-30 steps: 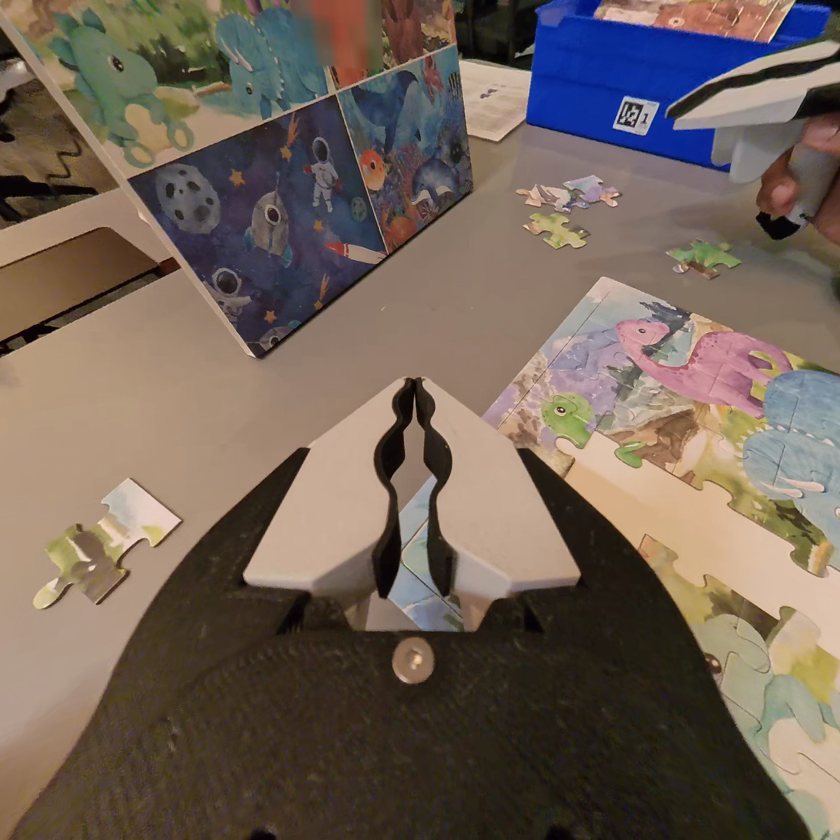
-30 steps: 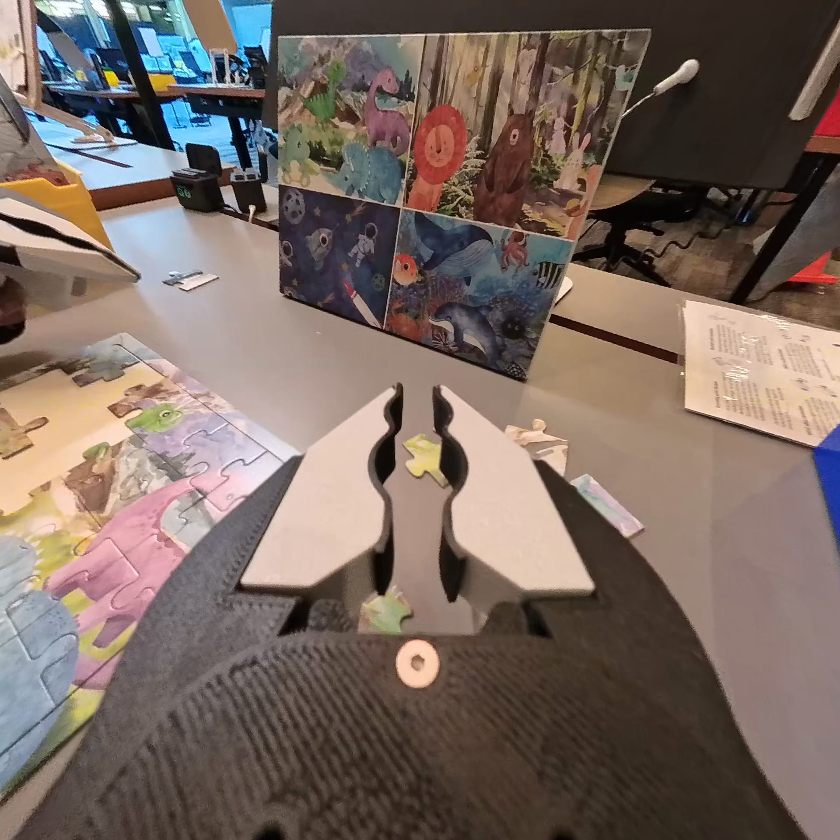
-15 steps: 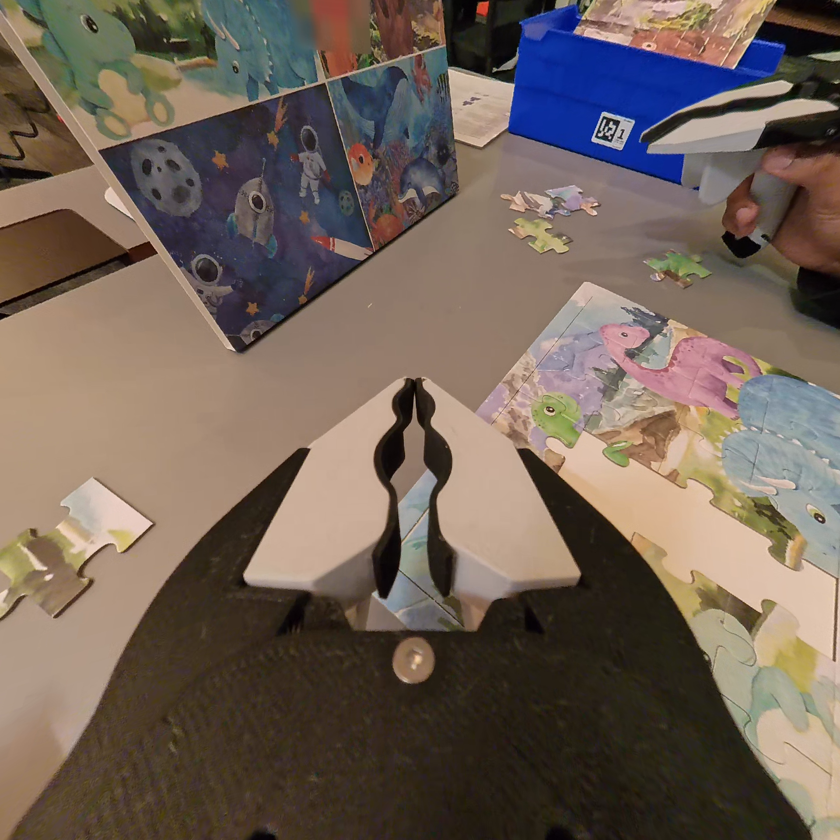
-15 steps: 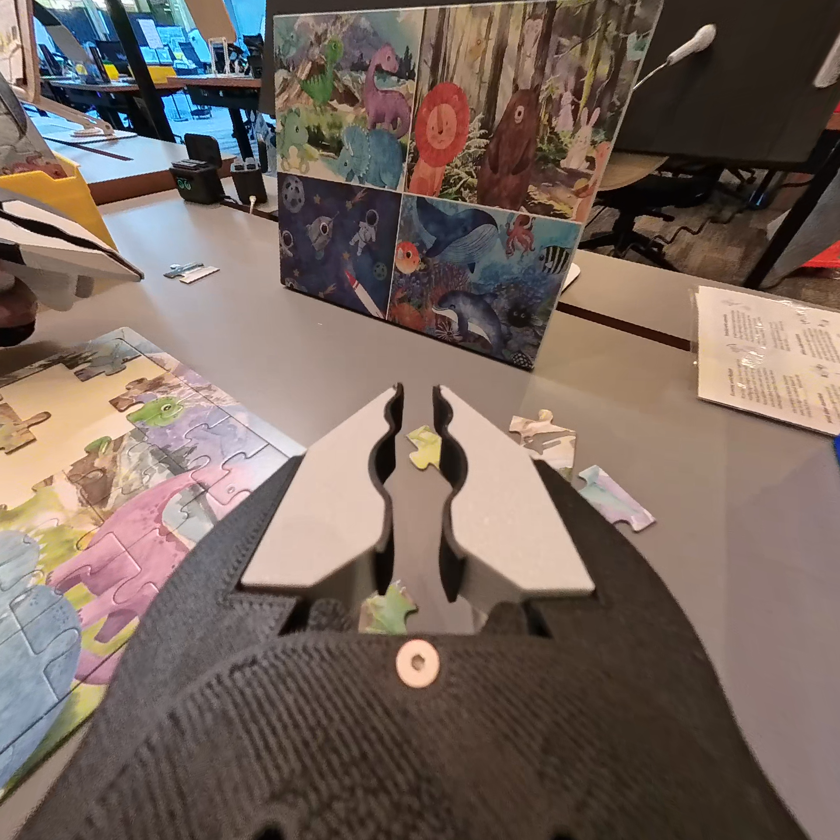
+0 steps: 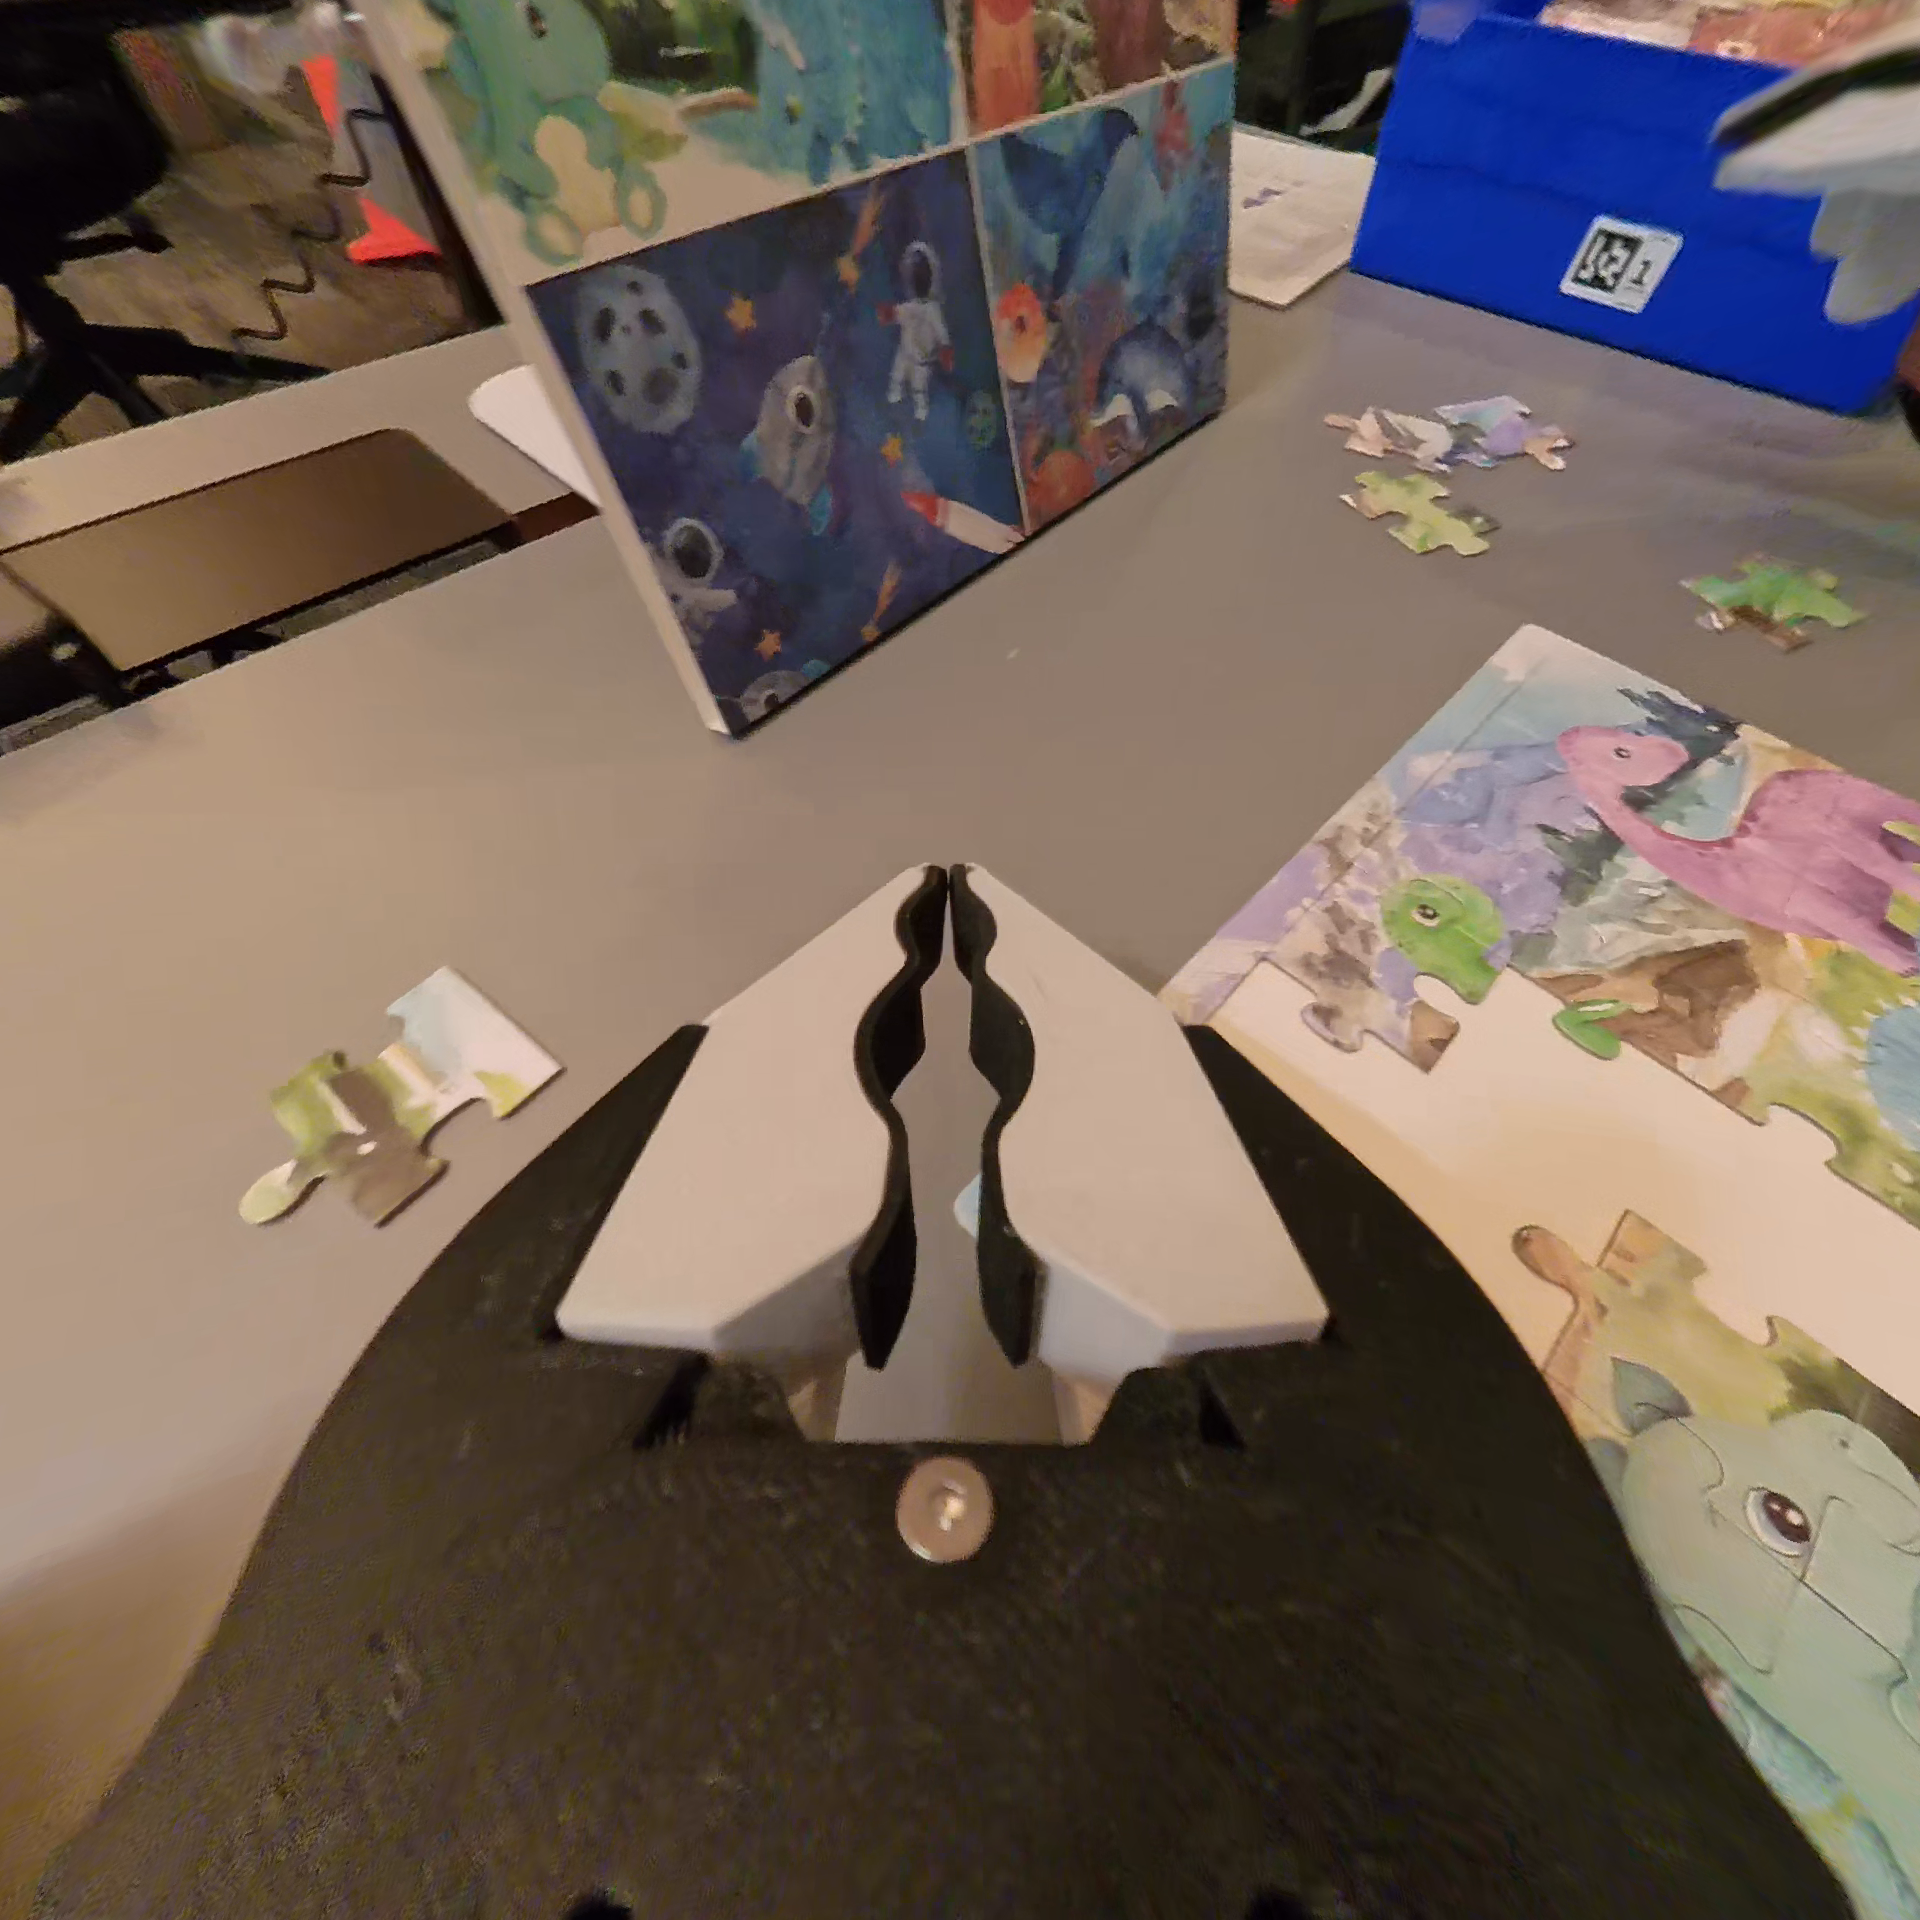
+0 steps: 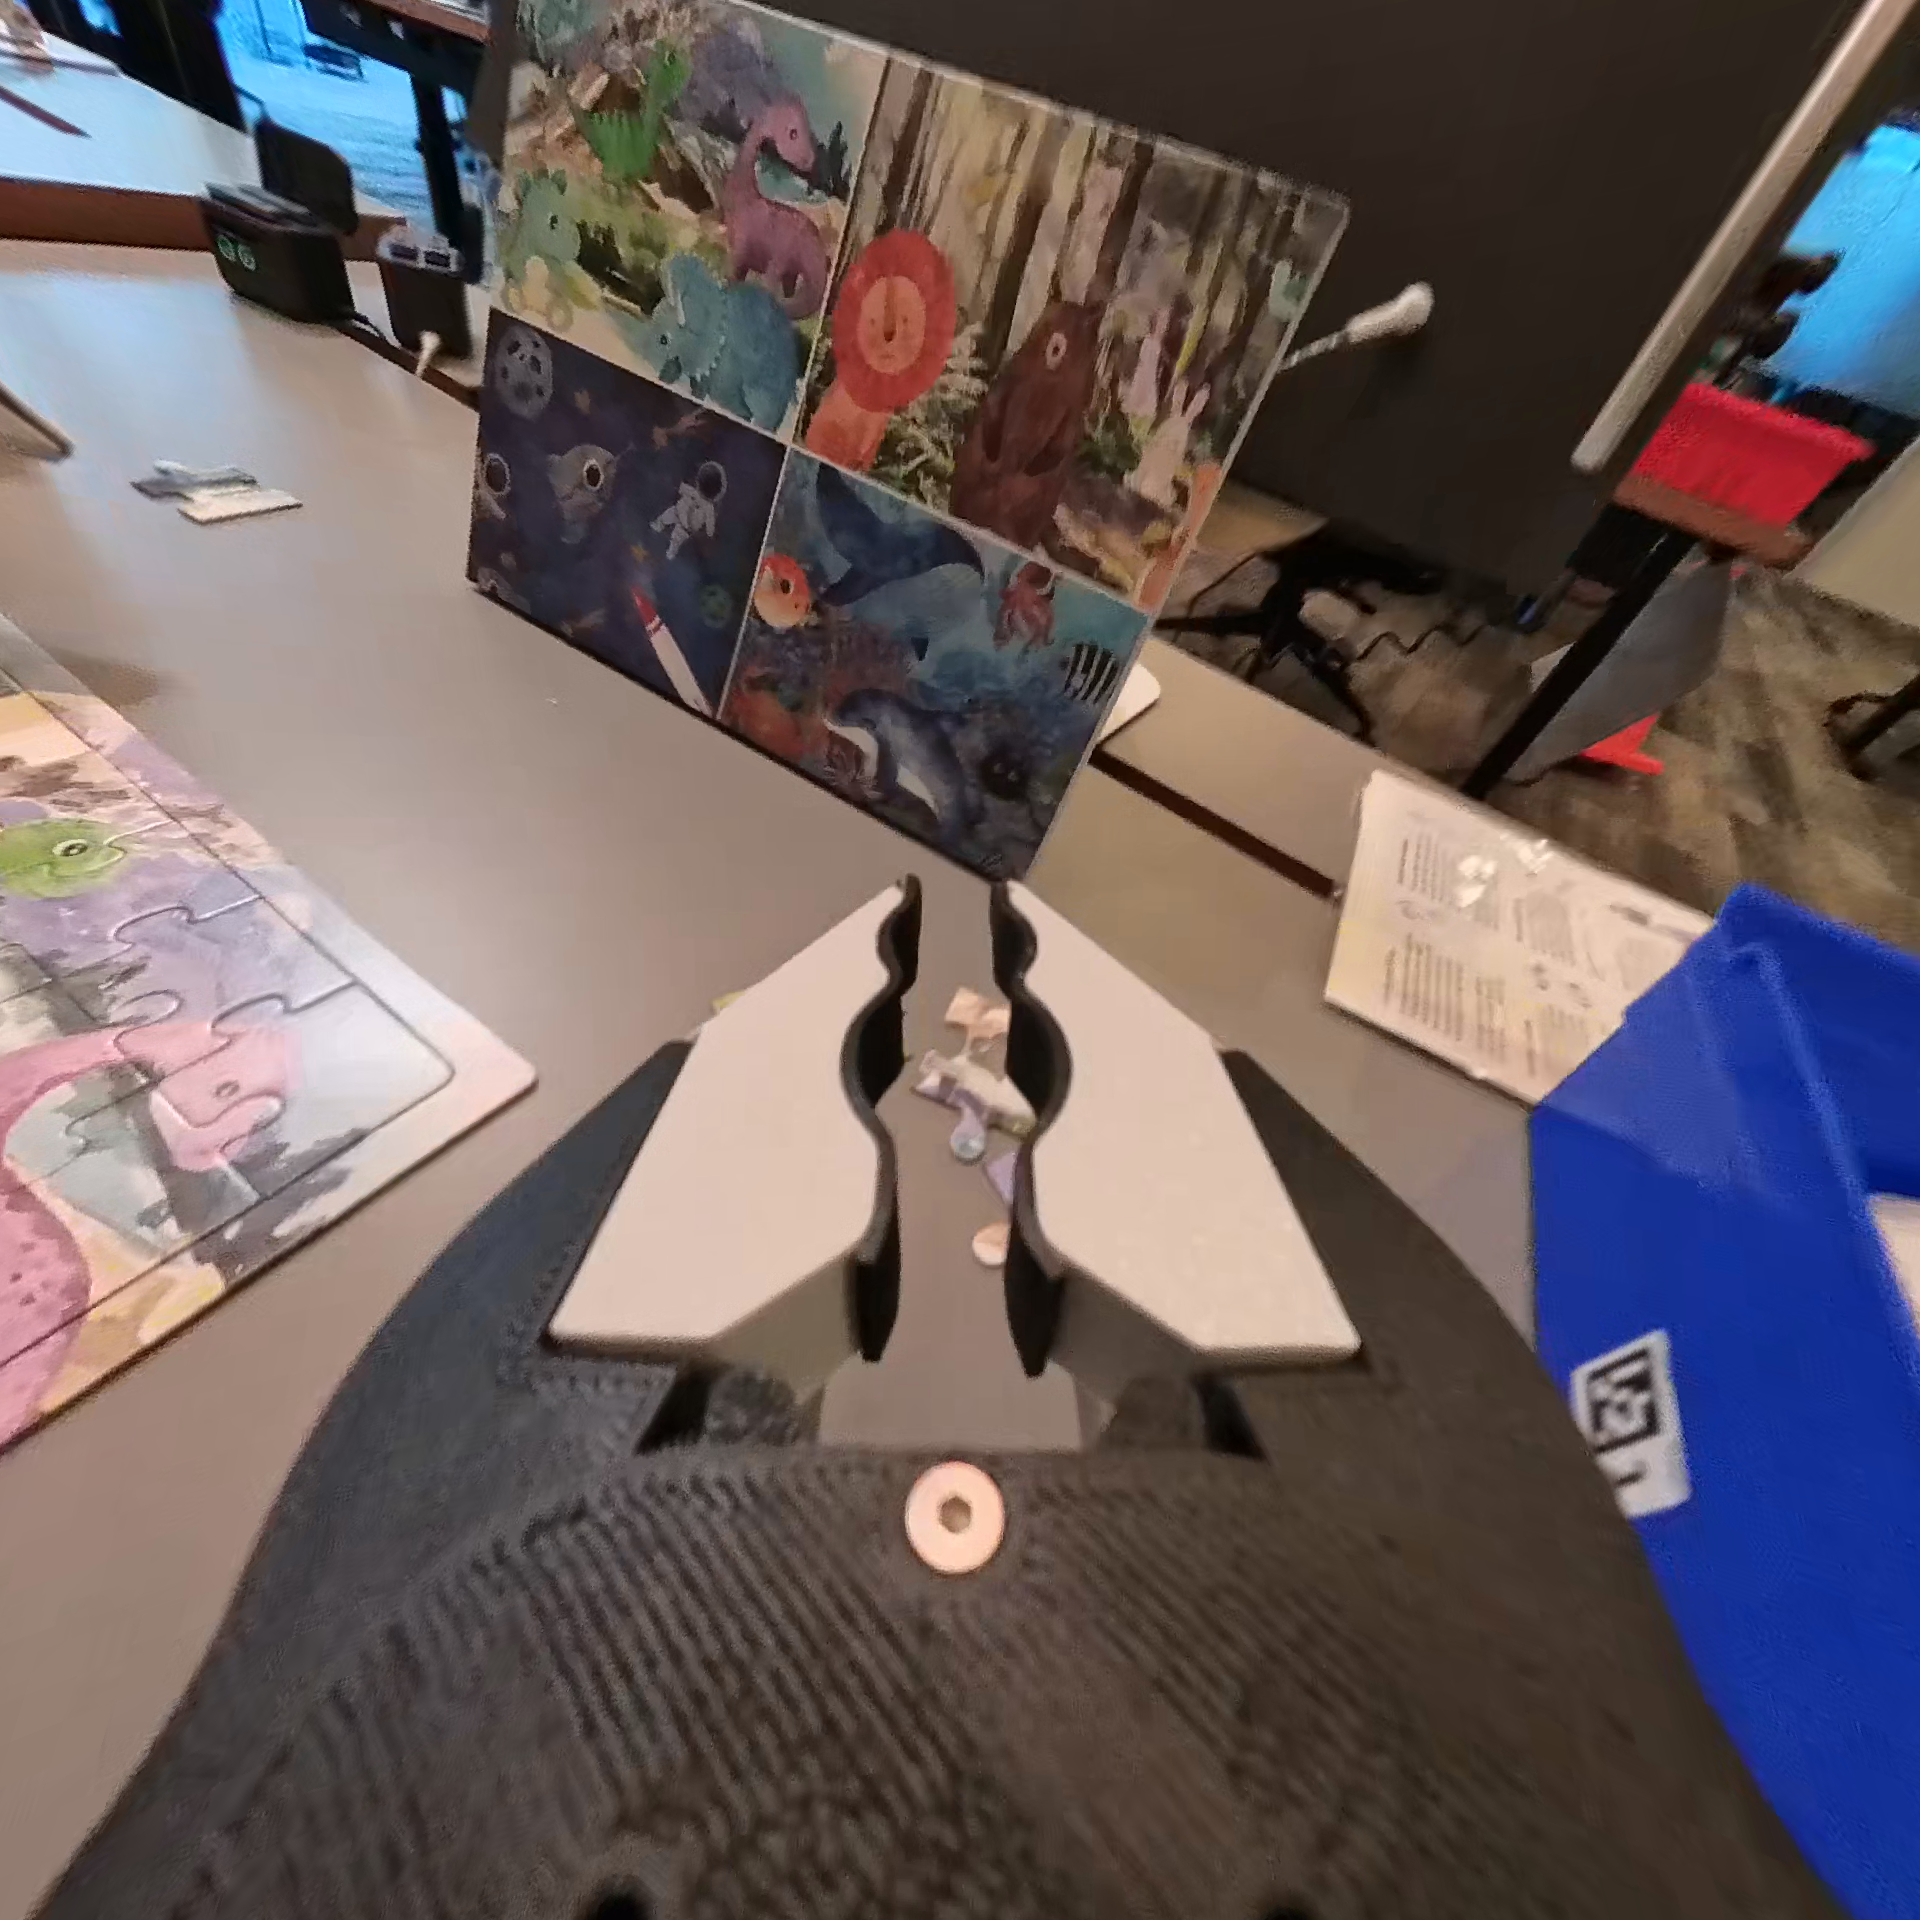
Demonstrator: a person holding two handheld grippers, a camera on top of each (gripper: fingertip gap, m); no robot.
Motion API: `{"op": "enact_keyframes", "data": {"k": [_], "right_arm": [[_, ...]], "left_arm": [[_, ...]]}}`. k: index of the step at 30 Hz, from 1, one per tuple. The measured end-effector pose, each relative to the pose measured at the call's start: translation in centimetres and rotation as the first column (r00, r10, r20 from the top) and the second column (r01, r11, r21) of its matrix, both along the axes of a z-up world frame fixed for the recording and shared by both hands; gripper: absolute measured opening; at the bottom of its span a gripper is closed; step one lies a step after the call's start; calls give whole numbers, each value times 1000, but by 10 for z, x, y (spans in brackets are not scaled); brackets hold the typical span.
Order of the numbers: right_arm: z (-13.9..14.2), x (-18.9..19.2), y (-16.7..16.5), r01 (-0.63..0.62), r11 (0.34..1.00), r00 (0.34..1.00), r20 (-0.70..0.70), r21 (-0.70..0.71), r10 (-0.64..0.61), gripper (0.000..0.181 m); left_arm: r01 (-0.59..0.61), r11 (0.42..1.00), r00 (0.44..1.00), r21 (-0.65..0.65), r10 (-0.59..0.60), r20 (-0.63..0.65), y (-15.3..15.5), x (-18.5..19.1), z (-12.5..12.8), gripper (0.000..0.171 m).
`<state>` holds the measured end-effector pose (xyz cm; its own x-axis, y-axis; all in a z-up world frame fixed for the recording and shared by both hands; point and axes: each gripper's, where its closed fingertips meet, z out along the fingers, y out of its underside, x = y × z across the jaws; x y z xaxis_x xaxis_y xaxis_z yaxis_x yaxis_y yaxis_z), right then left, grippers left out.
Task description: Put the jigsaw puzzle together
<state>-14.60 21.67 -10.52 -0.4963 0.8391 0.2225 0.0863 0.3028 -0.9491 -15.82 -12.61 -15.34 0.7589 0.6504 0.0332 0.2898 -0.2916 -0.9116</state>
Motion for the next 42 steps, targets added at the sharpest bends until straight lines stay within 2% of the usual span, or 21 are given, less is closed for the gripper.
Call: {"op": "enact_keyframes", "data": {"k": [3,7,16,20,24,28,33,42], "right_arm": [[-14,6,5,-2,1000,999,49,-19,3,12],[-5,10,3,2,998,1000,24,-64,0,13],[-7,10,1,5,996,999,38,-94,-1,14],[-1,9,15,50,996,999,17,-79,-49,14],[10,11,30,88,989,996,-17,-116,-91,14],[11,9,46,133,980,991,-6,-149,-136,13],[16,10,52,122,965,992,-1,-233,-126,14],[-4,2,50,121,969,992,61,-215,-111,13]], "left_arm": [[-15,999,1000,51,14,18,-8,-3,4,0],[-5,995,1000,95,2,28,-10,-3,8,1],[24,999,1000,31,-24,7,-3,1,2,2],[34,999,999,20,-34,7,-1,2,1,3],[29,999,1000,20,-29,-8,-2,2,4,3],[30,999,1000,29,-31,5,-1,1,3,4],[44,999,999,25,-44,3,2,3,2,4],[50,999,999,9,-50,-16,5,5,3,5]]}}
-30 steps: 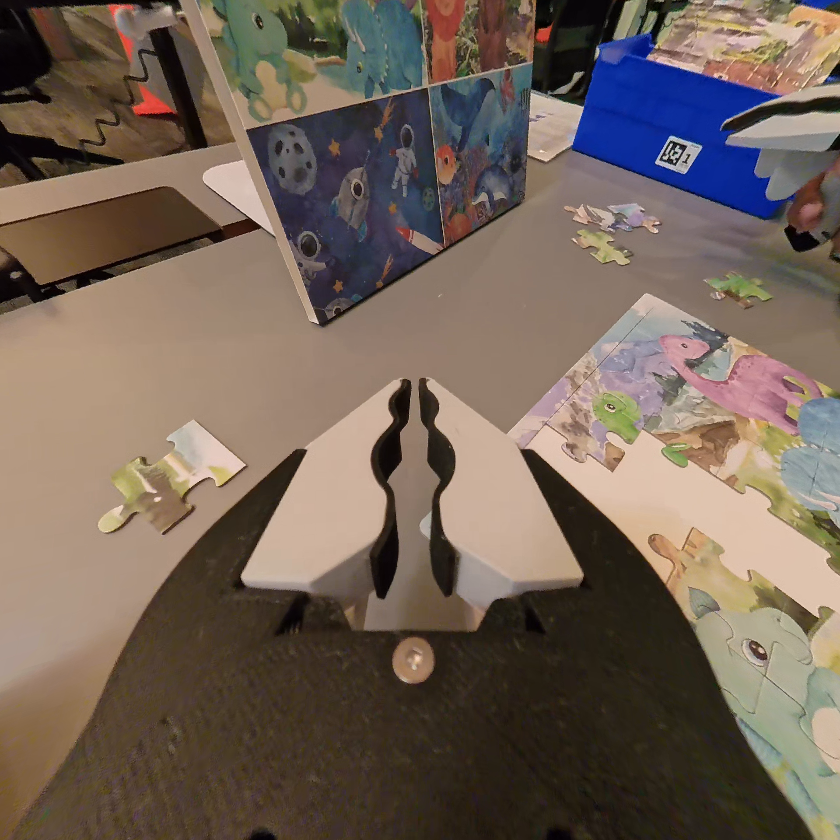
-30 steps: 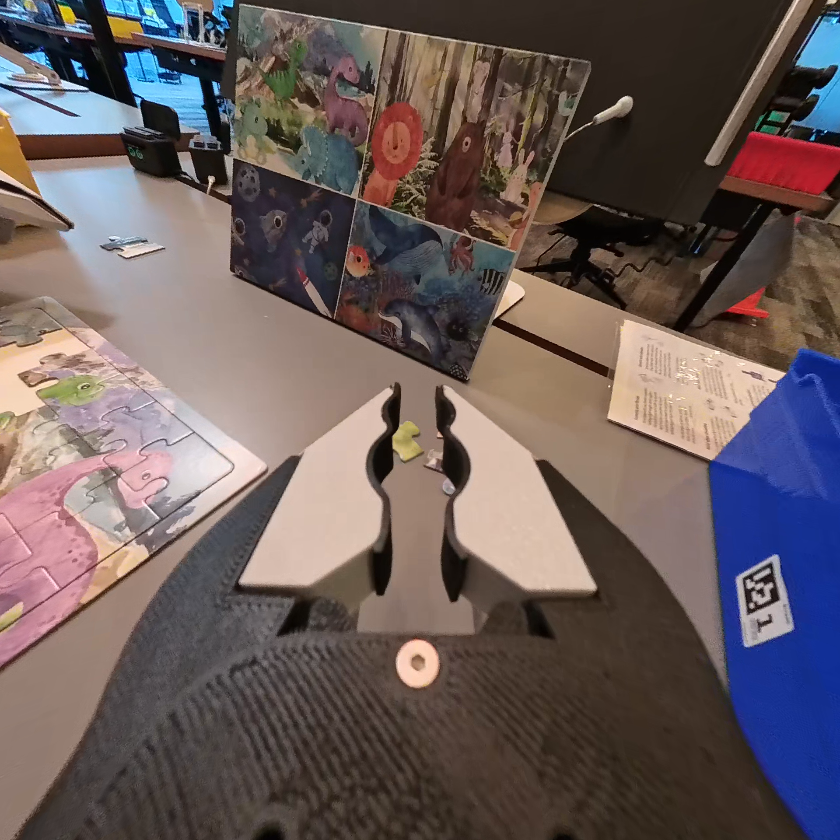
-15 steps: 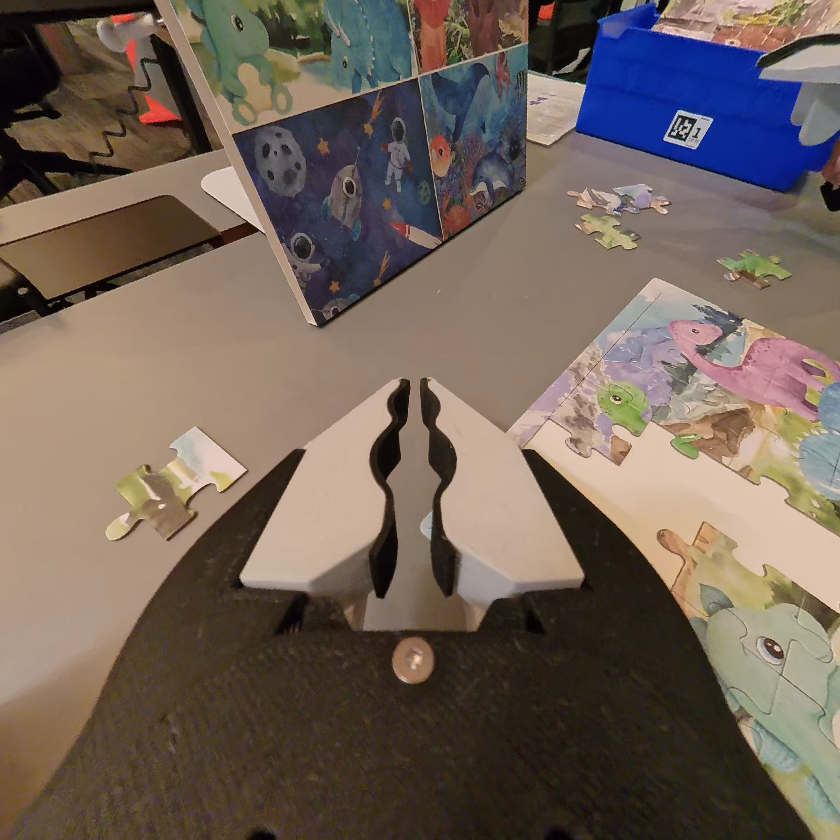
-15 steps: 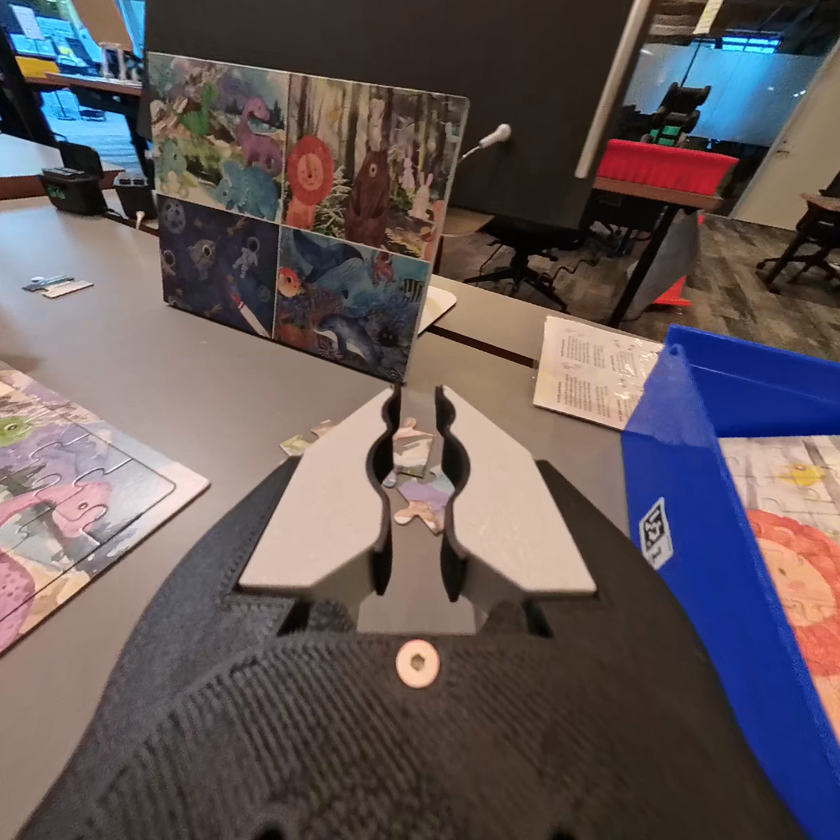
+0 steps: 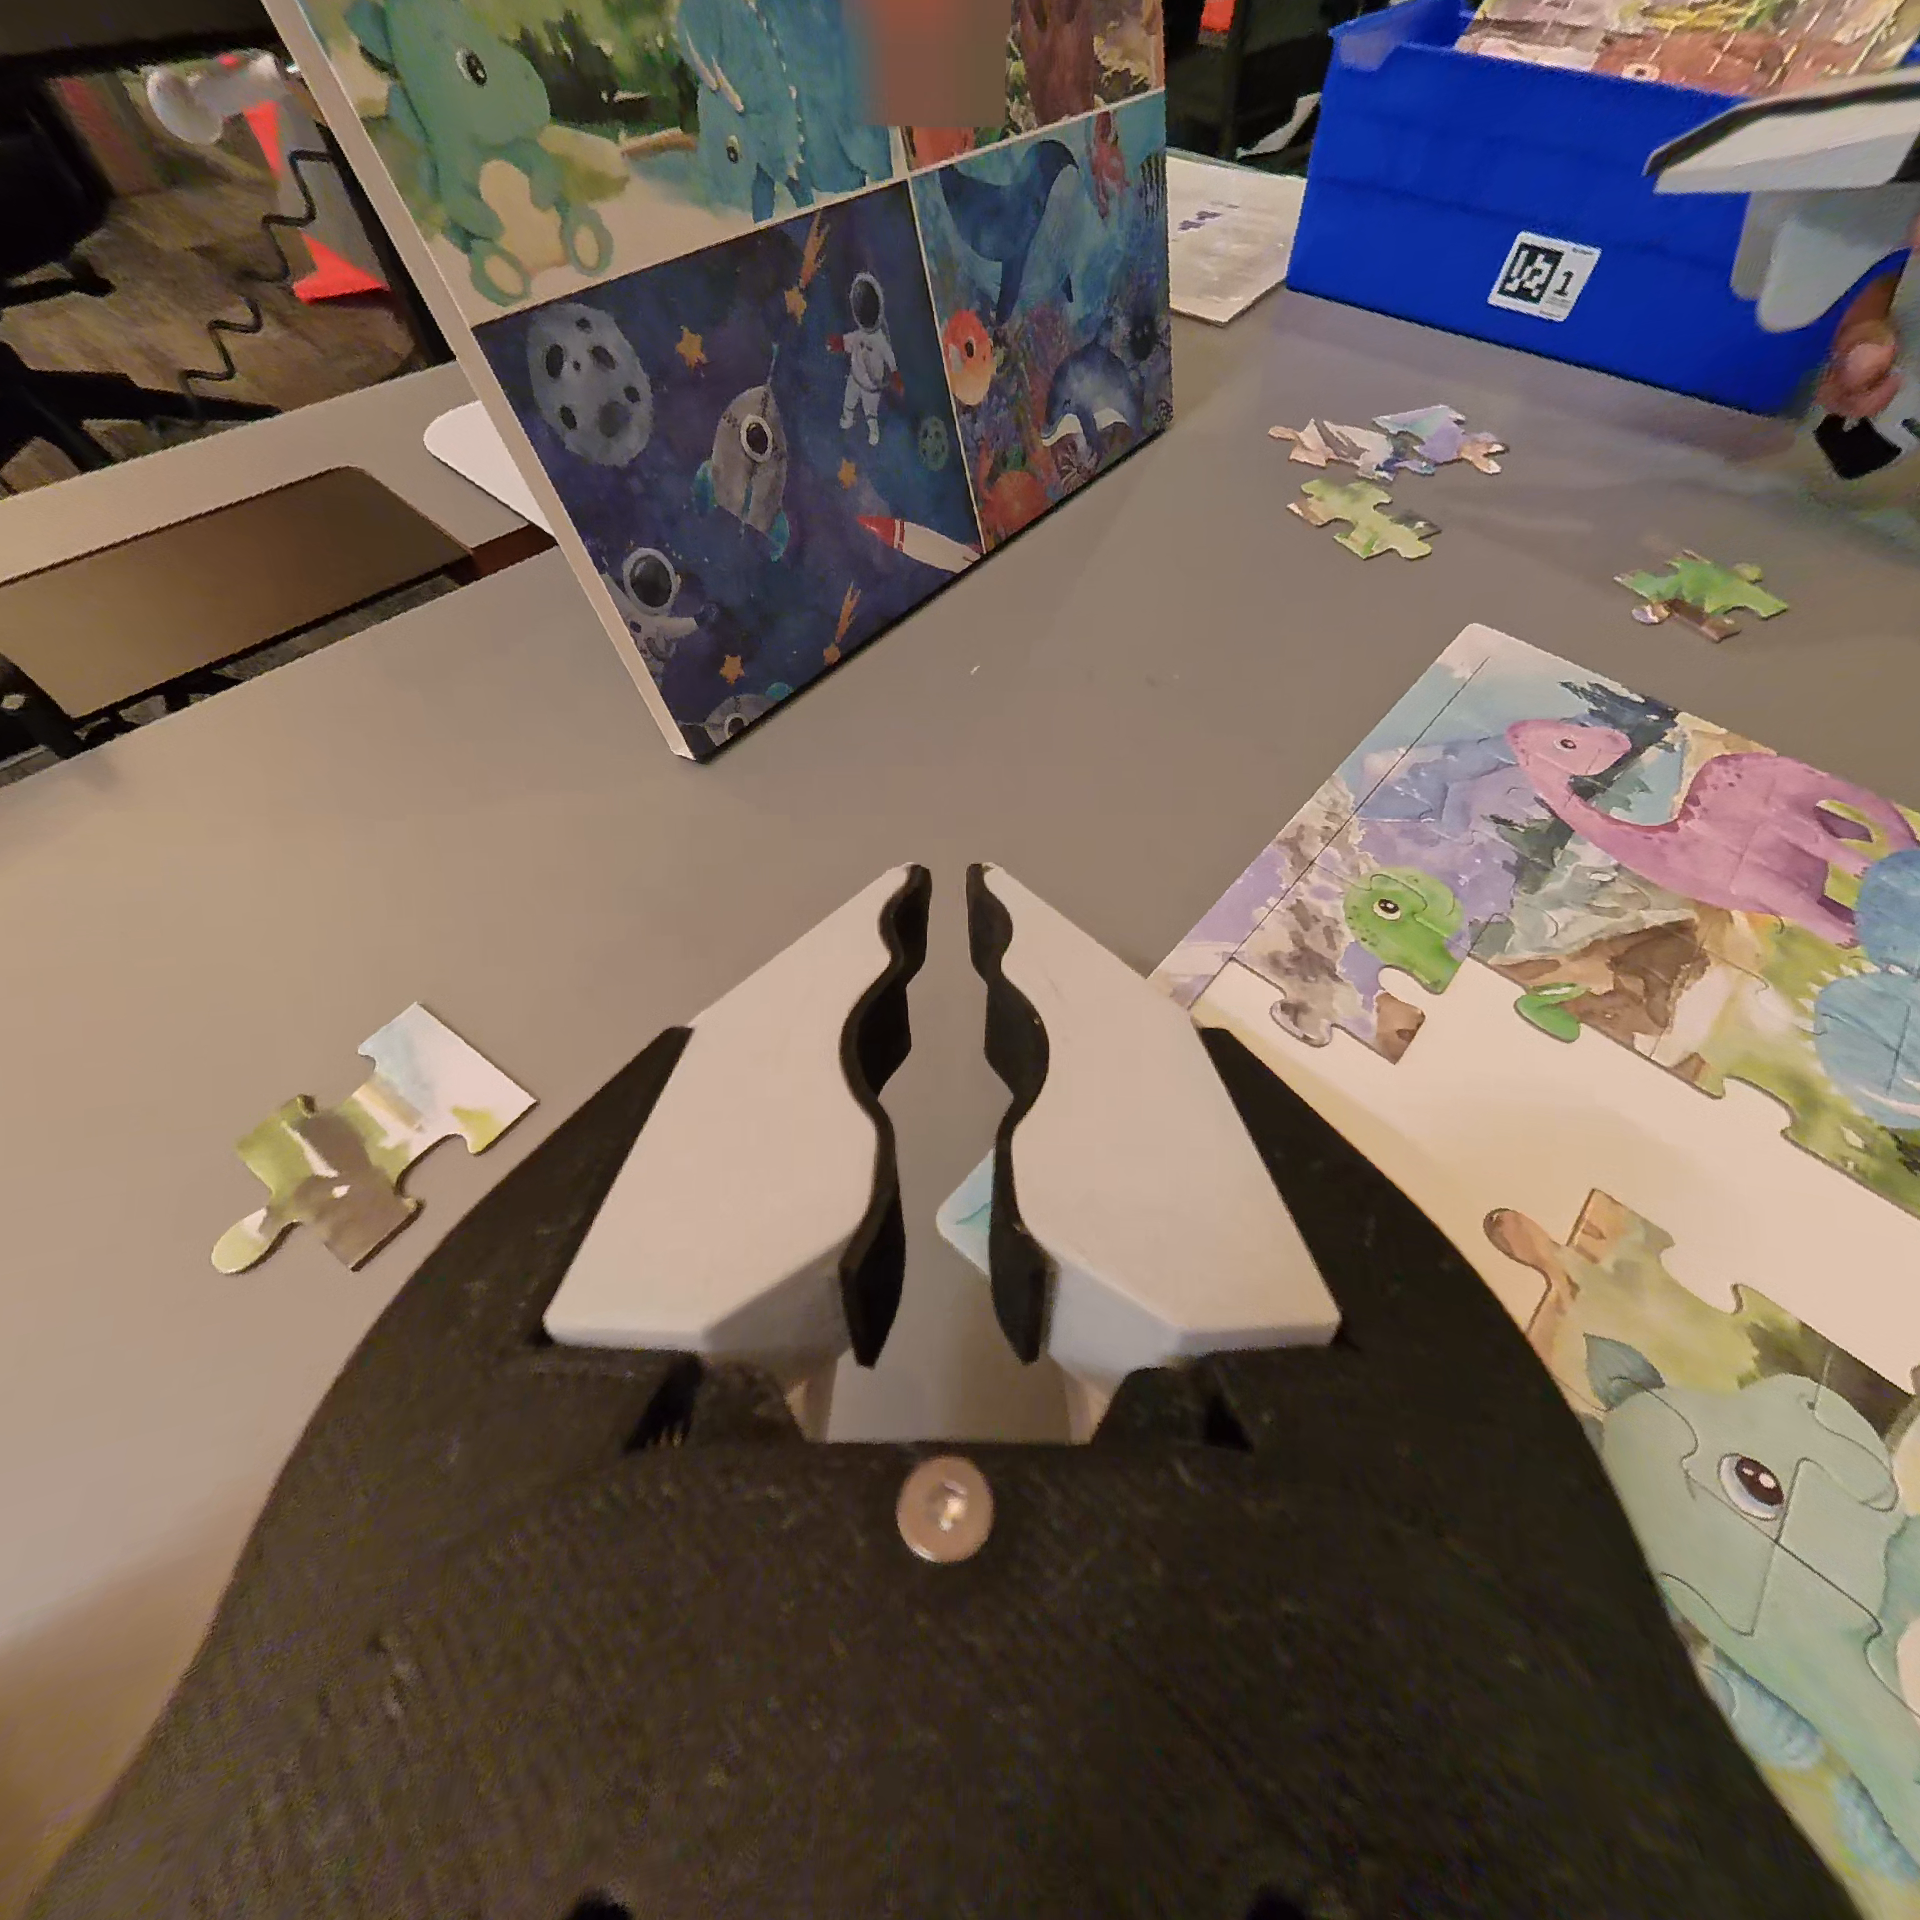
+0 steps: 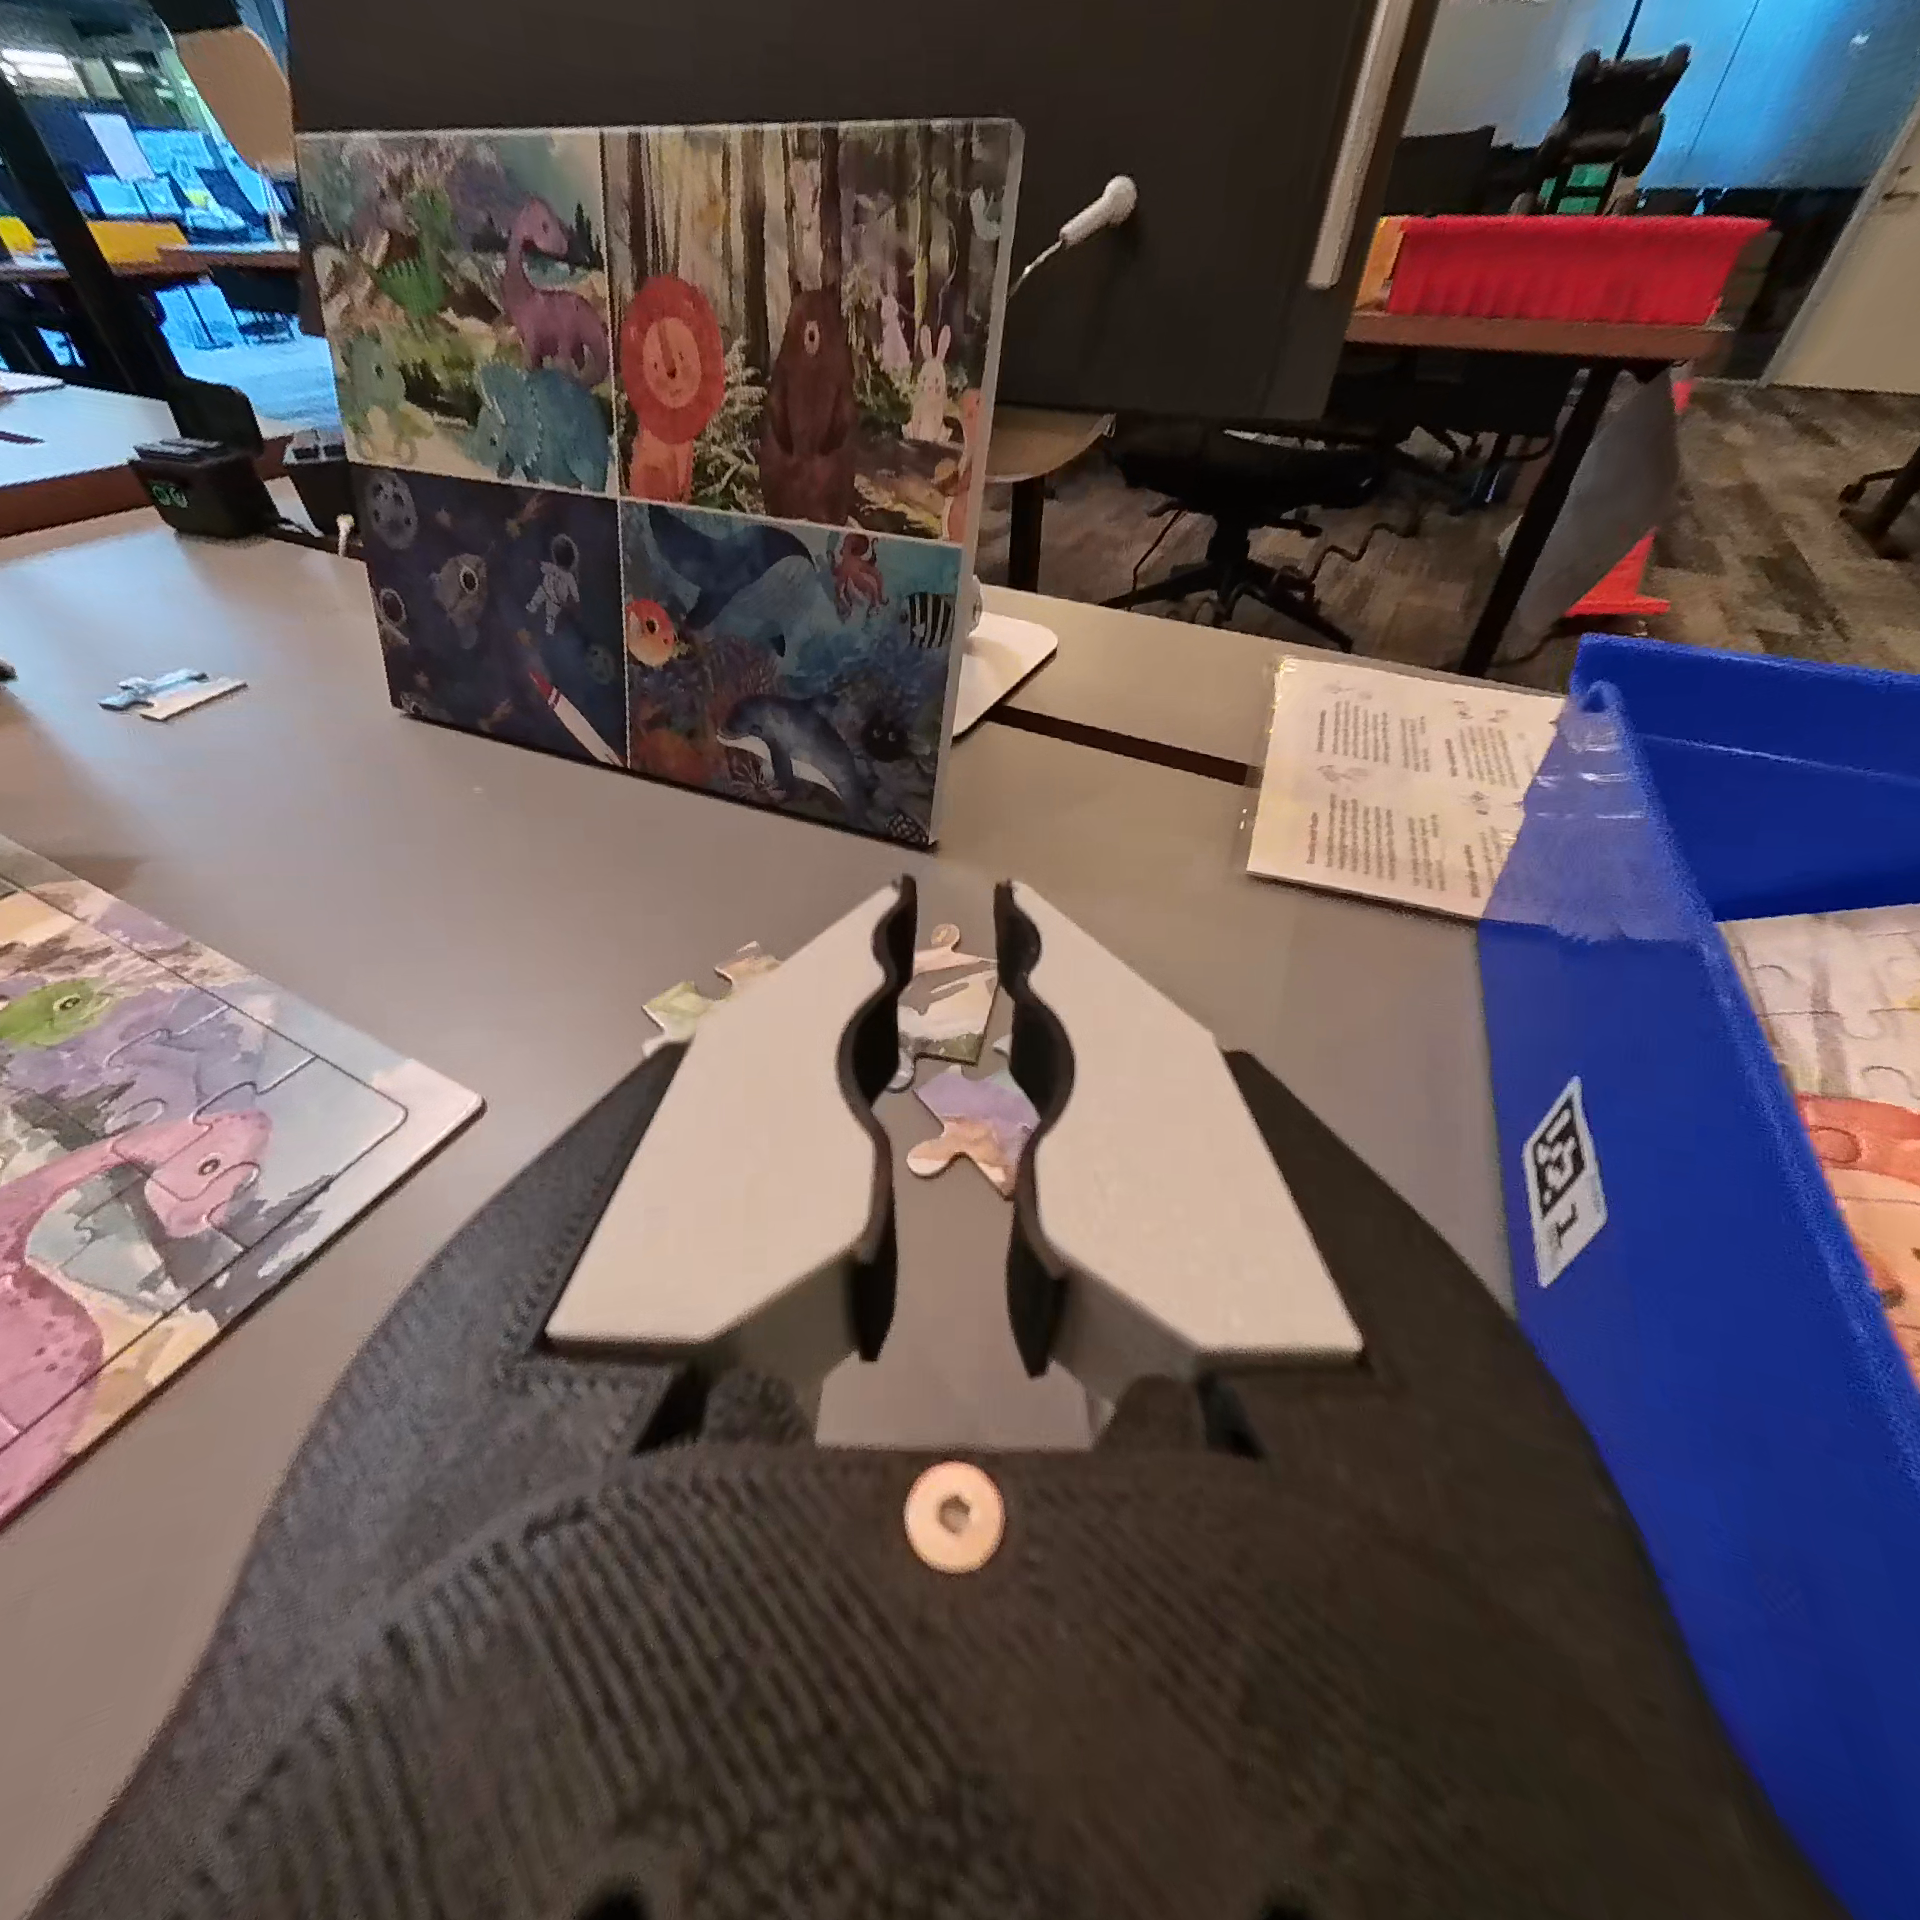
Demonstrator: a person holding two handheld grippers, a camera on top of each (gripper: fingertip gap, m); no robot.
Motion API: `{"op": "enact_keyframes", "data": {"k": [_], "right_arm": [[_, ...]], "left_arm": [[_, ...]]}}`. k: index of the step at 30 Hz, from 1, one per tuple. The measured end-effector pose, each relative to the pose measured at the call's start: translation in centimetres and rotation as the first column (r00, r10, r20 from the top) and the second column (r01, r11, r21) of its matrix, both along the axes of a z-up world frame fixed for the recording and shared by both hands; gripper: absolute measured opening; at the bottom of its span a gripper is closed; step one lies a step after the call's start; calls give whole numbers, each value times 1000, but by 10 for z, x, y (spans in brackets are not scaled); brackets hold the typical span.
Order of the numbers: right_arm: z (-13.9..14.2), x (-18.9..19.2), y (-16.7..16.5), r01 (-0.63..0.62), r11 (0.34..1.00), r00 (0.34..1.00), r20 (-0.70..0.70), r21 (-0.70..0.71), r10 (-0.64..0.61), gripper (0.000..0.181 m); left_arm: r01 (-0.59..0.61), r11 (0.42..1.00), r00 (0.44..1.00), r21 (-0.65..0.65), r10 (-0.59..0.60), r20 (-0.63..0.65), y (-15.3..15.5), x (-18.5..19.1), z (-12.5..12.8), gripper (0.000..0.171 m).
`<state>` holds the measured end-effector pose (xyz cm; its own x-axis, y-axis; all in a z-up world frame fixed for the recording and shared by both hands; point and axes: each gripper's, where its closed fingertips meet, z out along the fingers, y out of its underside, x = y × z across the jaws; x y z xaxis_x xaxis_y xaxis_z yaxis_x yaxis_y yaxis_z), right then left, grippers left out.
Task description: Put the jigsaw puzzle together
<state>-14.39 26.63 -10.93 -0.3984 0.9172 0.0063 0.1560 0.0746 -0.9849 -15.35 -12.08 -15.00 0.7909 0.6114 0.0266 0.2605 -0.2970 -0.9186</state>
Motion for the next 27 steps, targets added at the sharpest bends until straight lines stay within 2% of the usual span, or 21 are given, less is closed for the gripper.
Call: {"op": "enact_keyframes", "data": {"k": [6,14,27], "right_arm": [[3,2,-2,-3,1000,1000,-12,17,3,13],[15,6,4,6,1000,999,-45,-29,-7,14],[14,6,3,2,999,999,-40,-42,-3,14]], "left_arm": [[-39,999,999,36,39,-8,-5,-5,5,13],[-77,990,997,114,80,-16,-13,-10,16,23],[-92,986,994,141,99,-39,-16,-11,23,25]]}}
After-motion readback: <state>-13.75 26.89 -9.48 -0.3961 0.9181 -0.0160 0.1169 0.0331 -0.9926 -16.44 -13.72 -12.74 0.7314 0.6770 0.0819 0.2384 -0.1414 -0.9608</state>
